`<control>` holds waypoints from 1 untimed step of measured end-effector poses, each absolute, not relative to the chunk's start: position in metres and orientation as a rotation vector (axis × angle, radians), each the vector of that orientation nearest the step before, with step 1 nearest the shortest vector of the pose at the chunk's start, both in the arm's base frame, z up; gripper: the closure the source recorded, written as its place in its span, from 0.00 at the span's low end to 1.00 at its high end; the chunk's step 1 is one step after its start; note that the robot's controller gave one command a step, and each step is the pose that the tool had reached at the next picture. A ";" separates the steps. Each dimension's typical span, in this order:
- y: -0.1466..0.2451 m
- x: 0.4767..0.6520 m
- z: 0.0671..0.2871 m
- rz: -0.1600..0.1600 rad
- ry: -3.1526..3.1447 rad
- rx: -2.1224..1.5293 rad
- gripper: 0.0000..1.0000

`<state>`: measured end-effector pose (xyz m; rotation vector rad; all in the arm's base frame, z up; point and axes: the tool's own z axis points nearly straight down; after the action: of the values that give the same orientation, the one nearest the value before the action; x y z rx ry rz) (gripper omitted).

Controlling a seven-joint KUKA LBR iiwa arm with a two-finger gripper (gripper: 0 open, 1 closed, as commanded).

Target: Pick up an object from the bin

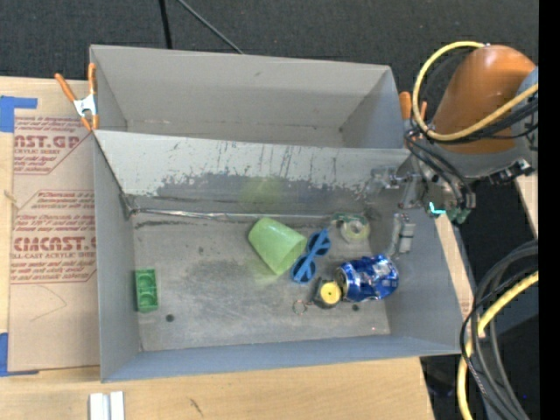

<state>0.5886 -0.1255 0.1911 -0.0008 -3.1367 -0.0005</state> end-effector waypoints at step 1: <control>-0.122 0.547 0.067 -0.001 -3.134 -0.025 0.00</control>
Offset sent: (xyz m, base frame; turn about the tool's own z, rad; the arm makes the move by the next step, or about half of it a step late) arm -0.0398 0.0025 -0.1211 0.0159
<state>0.5467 -0.1223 0.0666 -0.0246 -3.1345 -0.0008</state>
